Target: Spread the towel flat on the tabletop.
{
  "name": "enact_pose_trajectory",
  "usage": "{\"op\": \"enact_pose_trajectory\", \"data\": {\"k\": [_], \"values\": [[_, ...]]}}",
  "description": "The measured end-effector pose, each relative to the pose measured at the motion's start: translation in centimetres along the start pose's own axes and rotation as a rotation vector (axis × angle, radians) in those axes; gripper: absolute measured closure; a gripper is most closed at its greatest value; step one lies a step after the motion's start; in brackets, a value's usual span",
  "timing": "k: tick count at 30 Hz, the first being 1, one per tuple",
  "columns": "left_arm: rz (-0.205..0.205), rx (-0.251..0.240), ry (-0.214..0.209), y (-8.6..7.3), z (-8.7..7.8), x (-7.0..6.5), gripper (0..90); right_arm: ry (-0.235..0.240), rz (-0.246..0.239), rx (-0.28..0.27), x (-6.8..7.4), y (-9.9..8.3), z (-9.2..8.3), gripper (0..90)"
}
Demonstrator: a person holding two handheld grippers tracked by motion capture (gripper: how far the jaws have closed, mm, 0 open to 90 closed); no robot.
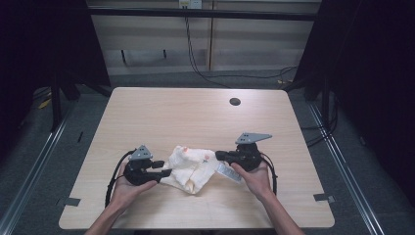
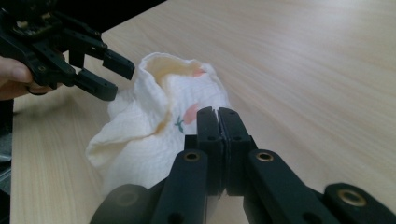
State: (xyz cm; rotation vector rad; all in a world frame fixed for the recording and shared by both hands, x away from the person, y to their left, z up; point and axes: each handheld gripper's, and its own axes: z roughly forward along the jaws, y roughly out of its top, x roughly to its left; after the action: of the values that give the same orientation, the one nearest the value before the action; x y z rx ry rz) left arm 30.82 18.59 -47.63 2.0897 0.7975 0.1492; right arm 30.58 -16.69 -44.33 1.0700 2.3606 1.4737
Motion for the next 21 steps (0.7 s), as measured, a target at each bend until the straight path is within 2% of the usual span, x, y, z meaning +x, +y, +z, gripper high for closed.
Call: {"op": "enact_pose_trajectory", "data": {"k": [2,6,9,11,14,16,18,21], "values": [[0.014,-0.006,-0.006,0.1,0.0,-0.2,57.2,-0.005,-0.006,-0.013,0.0,0.7,-0.8,89.4],[0.047,-0.052,-0.02,0.9,-0.3,-1.0,62.3,-0.005,-0.018,-0.031,0.3,1.9,-1.8,89.4],[0.056,-0.06,-0.038,1.6,-0.2,-1.7,65.9,-0.001,-0.033,-0.022,0.6,2.1,-1.7,89.4],[0.053,-0.073,-0.07,1.9,-0.1,-2.4,65.9,0.011,-0.027,-0.016,0.6,1.8,-1.3,89.3],[0.059,-0.066,-0.087,1.9,-0.1,-3.1,63.2,0.028,-0.012,-0.008,0.5,0.8,-0.4,89.3],[0.035,-0.045,-0.096,1.4,-0.1,-3.3,60.5,0.037,-0.001,-0.012,0.4,0.2,0.0,89.3],[0.018,-0.014,-0.075,0.7,-0.1,-3.2,56.4,0.05,0.011,-0.011,0.4,-0.3,0.4,89.3],[0.001,-0.019,-0.072,0.1,-0.5,-2.8,50.4,0.07,0.003,0.014,0.6,-0.7,1.1,89.3]]}}
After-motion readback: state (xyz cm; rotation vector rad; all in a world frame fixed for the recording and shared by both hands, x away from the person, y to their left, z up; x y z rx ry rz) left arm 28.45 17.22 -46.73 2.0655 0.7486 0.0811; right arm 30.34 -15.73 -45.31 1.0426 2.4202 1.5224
